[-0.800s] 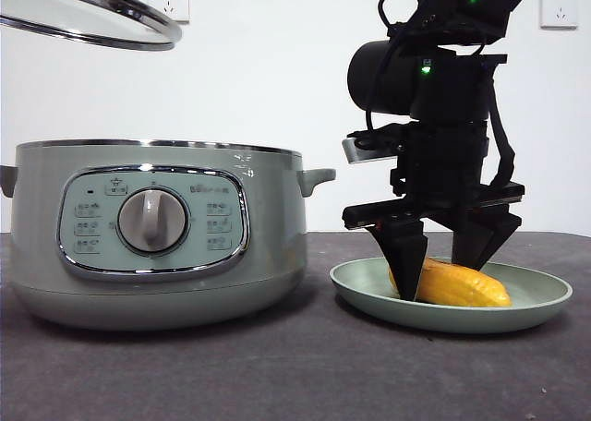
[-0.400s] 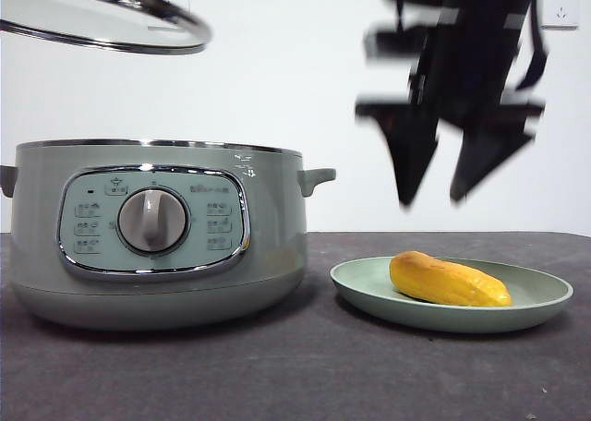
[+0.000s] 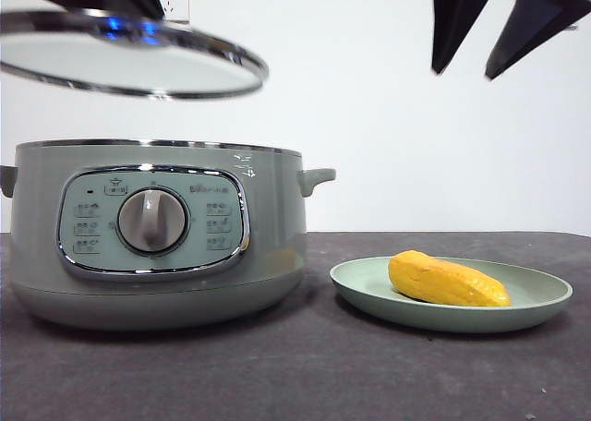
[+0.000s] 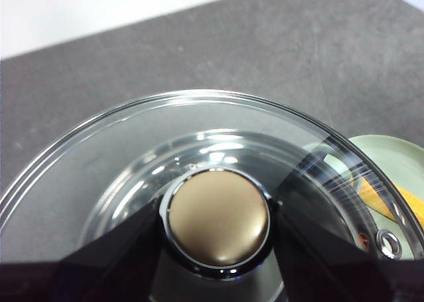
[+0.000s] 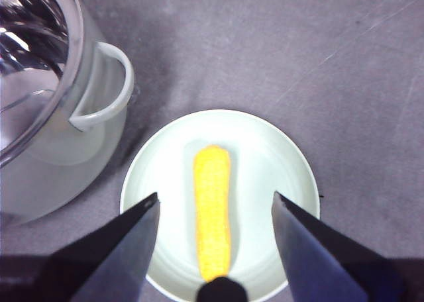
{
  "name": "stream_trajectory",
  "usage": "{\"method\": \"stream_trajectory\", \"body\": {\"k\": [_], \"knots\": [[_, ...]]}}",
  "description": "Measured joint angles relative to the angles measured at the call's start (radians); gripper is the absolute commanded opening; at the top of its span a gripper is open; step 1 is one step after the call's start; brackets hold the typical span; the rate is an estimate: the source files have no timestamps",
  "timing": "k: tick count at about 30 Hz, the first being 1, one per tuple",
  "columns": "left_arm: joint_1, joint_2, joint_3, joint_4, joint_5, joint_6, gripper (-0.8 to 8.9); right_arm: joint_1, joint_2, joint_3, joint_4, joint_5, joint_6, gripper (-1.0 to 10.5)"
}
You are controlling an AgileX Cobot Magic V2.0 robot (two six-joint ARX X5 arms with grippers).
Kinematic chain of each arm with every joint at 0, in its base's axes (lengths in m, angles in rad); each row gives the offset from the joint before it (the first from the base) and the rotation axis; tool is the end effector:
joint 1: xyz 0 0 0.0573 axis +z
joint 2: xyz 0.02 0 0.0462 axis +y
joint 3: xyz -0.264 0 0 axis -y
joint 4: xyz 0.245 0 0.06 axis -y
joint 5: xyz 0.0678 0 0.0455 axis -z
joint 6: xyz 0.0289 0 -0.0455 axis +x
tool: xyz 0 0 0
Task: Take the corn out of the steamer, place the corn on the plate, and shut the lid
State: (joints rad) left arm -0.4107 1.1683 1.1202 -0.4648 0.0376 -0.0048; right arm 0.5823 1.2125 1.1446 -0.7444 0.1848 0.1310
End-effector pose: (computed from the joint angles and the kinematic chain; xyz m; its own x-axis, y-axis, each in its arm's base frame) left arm 0.2273 -0.1002 0.3471 0.7833 -0.3821 -0.4904 0.4268 0.9040 -0.0226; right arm 0.2051 0.1287 0.3241 0.6657 0.2184 -0.7135 -0.3521 0.9350 -0.0424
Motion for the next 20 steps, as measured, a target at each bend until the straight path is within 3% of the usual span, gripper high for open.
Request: {"method": "stream_trajectory", "body": {"k": [20], "knots": [[-0.040,0.203,0.000,0.038,0.014,-0.015,-0.09,-0.029,-0.051,0.000,-0.064,0.002,0.000,2.8]]}}
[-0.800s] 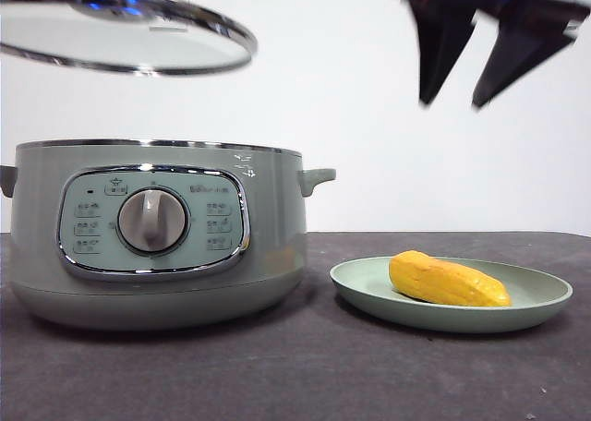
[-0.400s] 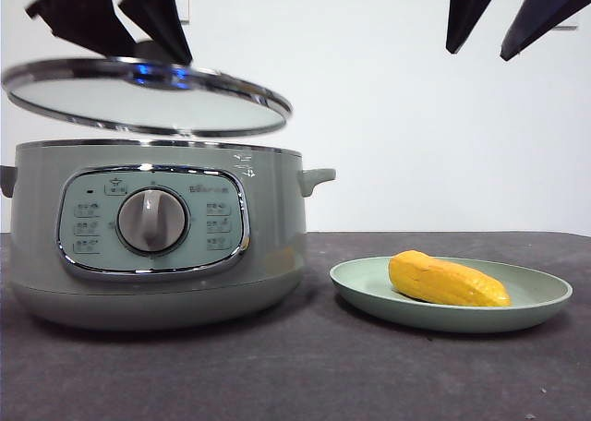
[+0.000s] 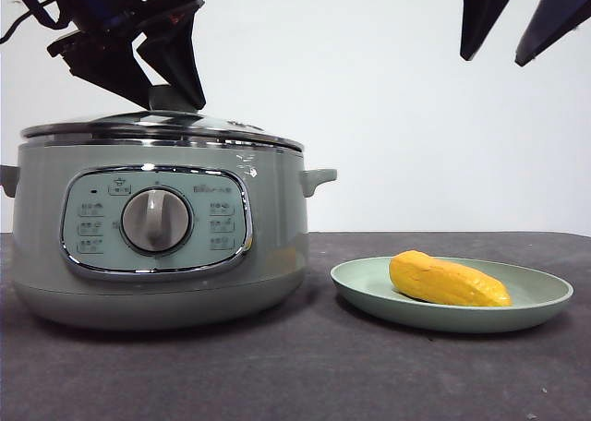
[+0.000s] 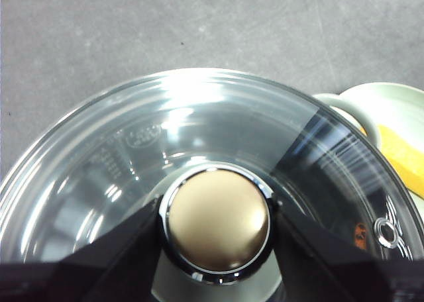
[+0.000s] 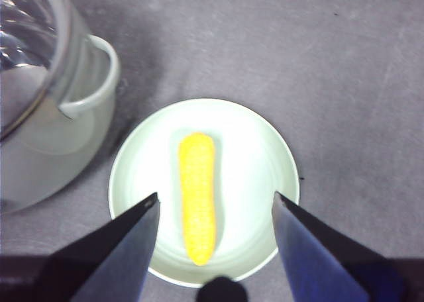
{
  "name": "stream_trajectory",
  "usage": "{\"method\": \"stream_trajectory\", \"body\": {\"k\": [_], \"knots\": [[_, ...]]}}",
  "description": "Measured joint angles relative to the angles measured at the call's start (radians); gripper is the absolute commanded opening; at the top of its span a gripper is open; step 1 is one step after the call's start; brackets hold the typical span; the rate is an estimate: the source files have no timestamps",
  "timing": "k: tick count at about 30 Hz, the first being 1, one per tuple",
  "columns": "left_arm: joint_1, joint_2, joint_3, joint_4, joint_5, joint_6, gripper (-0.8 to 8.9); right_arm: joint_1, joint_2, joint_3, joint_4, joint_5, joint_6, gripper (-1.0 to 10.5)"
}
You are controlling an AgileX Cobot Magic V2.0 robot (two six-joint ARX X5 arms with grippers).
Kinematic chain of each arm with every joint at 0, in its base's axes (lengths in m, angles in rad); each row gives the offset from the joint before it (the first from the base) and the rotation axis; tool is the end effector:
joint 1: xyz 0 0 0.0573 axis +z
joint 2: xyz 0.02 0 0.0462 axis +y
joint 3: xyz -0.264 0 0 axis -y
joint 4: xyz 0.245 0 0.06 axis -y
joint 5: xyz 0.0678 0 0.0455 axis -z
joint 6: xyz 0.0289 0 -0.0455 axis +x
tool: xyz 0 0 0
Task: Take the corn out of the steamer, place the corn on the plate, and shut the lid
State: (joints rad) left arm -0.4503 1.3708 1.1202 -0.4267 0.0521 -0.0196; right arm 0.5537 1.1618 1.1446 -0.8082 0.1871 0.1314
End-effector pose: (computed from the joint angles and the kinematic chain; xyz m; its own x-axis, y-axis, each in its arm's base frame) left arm 0.2650 -0.1298 0.2990 0.6780 -0.3856 -0.6258 0.4600 0.8866 -0.0479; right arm 0.1953 0.1144 0.3308 0.6647 0.1922 -0.7220 -0.3239 0.9449 -0.0466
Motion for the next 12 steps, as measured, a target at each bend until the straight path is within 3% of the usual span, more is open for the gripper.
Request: {"method": "stream_trajectory", "body": {"k": [3,4,7,12], "knots": [[0.000,0.002,0.000,-0.011,0.000,0.000,0.03,-0.003,0.000,0.000,0.000,0.000,0.000,2.8],[0.000,0.002,0.002,-0.014,0.000,0.000,0.50,-0.003,0.000,0.000,0.000,0.000,0.000,2.8],[0.000,0.002,0.002,-0.015,0.000,0.000,4.36,-0.003,0.000,0.000,0.000,0.000,0.000,2.8],[0.000,-0.009,0.010,0.010,0.000,-0.003,4.44,-0.003,0.000,0.000,-0.003,0.000,0.000,2.8]]}}
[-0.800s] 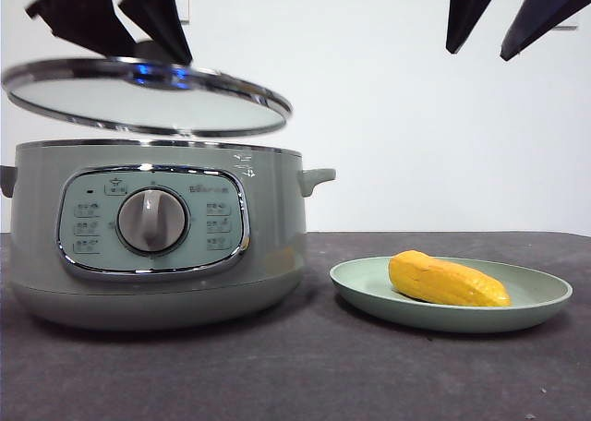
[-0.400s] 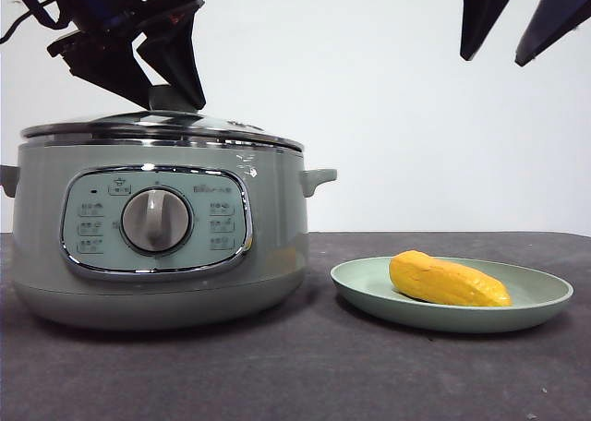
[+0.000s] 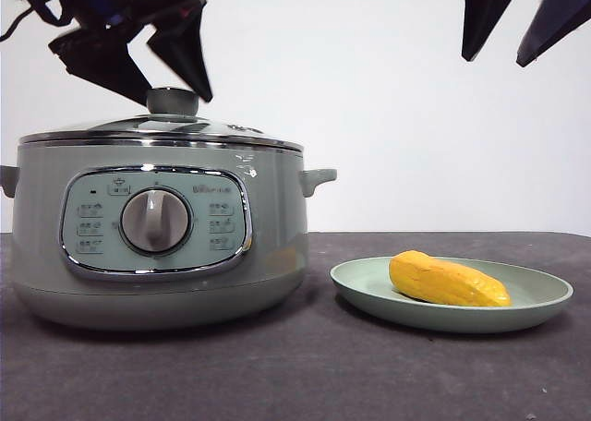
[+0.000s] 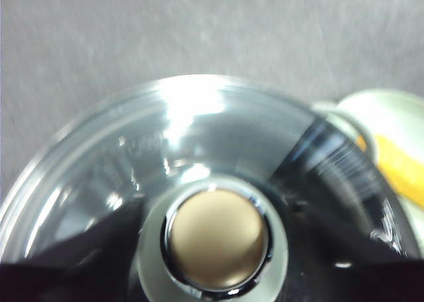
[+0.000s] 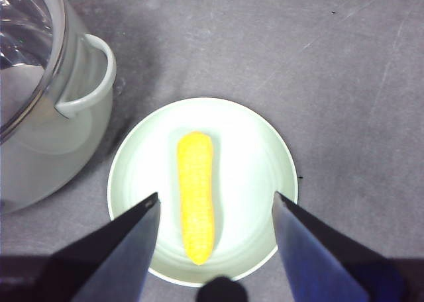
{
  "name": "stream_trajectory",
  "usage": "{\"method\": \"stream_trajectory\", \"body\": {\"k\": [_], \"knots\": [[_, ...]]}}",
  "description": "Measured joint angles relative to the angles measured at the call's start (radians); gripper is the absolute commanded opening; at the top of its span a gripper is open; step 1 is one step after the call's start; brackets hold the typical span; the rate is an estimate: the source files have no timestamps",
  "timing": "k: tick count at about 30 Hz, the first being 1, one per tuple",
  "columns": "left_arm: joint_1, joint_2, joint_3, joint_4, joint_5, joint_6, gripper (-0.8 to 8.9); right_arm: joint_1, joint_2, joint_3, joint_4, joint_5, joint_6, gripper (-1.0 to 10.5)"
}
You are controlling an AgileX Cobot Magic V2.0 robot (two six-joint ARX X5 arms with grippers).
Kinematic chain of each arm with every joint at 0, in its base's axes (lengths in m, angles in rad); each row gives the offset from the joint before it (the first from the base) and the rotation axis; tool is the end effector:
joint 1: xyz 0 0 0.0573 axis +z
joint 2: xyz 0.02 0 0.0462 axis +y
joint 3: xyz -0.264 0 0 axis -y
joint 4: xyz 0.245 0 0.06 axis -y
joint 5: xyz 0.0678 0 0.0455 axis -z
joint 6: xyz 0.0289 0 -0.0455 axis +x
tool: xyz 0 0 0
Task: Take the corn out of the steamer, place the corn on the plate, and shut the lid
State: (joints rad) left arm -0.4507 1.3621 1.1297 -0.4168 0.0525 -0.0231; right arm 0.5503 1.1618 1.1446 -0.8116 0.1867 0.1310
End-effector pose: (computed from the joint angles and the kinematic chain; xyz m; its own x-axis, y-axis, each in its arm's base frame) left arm 0.2645 -0.1297 0.3053 0.6932 -0.3937 -0.6037 0.4599 0.8865 -0.0501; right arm 0.1955 0.1136 0.3306 0.6631 0.1890 -0.7243 -0.3214 0.9458 -0.0474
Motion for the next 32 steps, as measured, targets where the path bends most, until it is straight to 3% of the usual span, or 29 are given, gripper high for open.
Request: {"method": "stream_trajectory", "body": {"k": [5,7,8,10,14,24,32], "knots": [[0.000,-0.158,0.001,-0.079,0.003,0.000,4.07,0.000,-0.010,0.000,-0.005,-0.001,-0.014,2.8],[0.000,-0.244,0.002,-0.148,0.003,0.000,1.51,0.000,-0.023,0.000,-0.008,-0.002,-0.033,2.5],[0.000,-0.288,0.002,-0.186,0.003,0.001,-0.32,0.000,-0.034,0.000,-0.007,-0.002,-0.040,1.3],[0.000,-0.355,0.002,-0.220,-0.009,0.014,-0.08,0.000,-0.064,-0.005,0.009,-0.003,-0.060,-0.1],[0.000,-0.478,-0.079,-0.163,-0.105,0.024,-0.08,0.000,-0.190,-0.120,0.172,-0.003,-0.079,-0.1],[0.000,-0.781,-0.513,0.041,-0.136,0.023,-0.08,0.000,-0.490,-0.513,0.533,-0.003,-0.063,-0.1],[0.000,-0.802,-0.530,-0.024,-0.133,0.012,-0.03,0.000,-0.511,-0.565,0.511,0.075,0.020,0.0]]}}
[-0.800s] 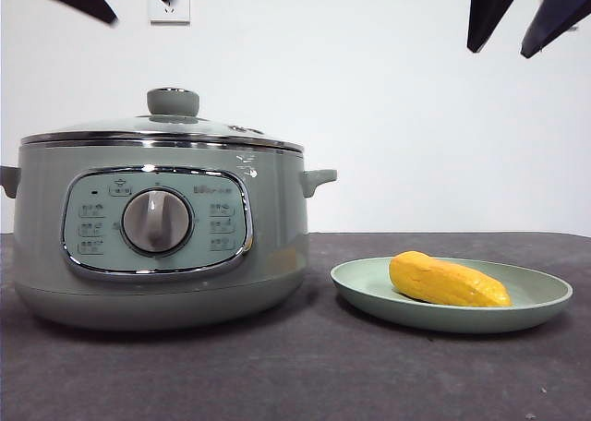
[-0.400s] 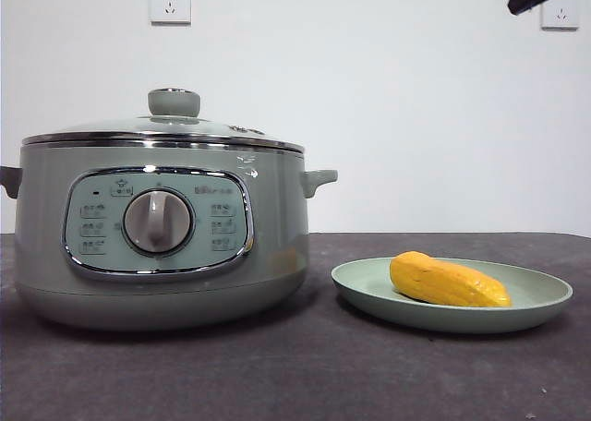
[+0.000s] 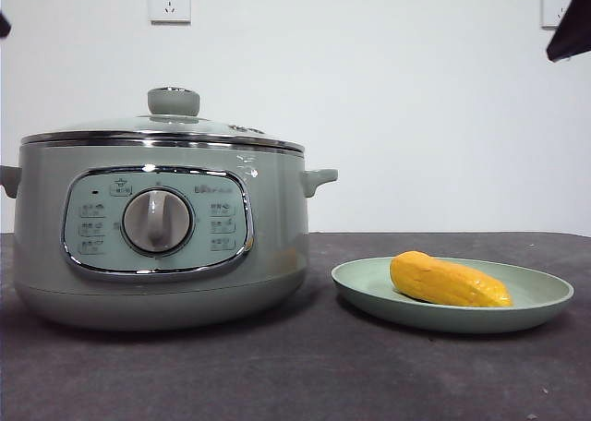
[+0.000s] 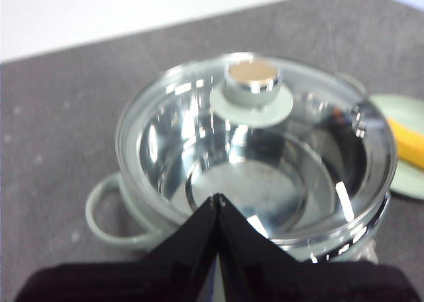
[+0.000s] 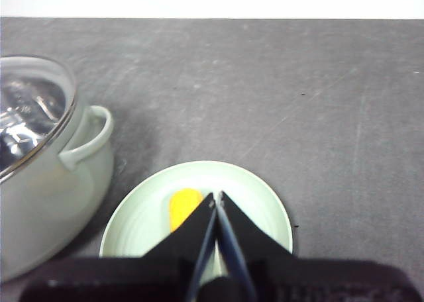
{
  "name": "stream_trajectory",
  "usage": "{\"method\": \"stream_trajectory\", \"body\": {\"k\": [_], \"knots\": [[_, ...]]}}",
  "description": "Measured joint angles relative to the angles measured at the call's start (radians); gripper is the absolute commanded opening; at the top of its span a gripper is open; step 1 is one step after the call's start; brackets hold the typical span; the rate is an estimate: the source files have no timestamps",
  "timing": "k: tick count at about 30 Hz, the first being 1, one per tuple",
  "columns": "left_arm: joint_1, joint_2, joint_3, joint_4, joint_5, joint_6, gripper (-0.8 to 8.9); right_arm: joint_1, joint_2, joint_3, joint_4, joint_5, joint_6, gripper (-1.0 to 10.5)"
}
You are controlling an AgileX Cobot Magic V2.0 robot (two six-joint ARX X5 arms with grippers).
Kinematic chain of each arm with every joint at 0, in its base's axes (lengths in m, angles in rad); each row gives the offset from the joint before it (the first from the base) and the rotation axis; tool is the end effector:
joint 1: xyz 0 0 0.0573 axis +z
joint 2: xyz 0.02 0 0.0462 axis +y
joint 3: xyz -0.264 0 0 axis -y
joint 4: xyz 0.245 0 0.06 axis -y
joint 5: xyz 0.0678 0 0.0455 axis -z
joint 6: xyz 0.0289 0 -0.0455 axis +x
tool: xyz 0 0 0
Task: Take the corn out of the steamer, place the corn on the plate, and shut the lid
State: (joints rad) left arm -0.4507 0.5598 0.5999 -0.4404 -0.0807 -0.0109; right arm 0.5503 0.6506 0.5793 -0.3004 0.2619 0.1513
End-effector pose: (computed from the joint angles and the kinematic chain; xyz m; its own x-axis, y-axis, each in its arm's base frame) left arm 0.1159 -0.0535 0.2758 0.8614 -0.3273 -0.3884 0.3635 0.9313 0.0214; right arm 0.1299 0.0709 0.2710 0.9025 0.2499 -0.3508 -0.2494 0.9672 0.0475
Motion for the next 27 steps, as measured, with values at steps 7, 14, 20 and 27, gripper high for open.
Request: {"method": "stream_trajectory", "body": {"k": [7,14,20,27], "knots": [[0.000,0.031,0.000,-0.011,0.002,-0.009,-0.03,-0.001,-0.002,0.000,0.000,0.001,0.011,0.0],[0.000,0.027,0.000,-0.017,0.001,-0.008,-0.03,-0.001,-0.002,0.000,-0.002,0.002,0.014,0.0],[0.094,-0.232,-0.022,-0.048,-0.018,0.042,-0.03,-0.001,-0.002,0.000,-0.005,0.002,0.014,0.0],[0.317,-0.482,-0.346,0.196,-0.018,0.053,-0.02,-0.001,-0.002,0.000,-0.005,0.002,0.014,0.0]]}}
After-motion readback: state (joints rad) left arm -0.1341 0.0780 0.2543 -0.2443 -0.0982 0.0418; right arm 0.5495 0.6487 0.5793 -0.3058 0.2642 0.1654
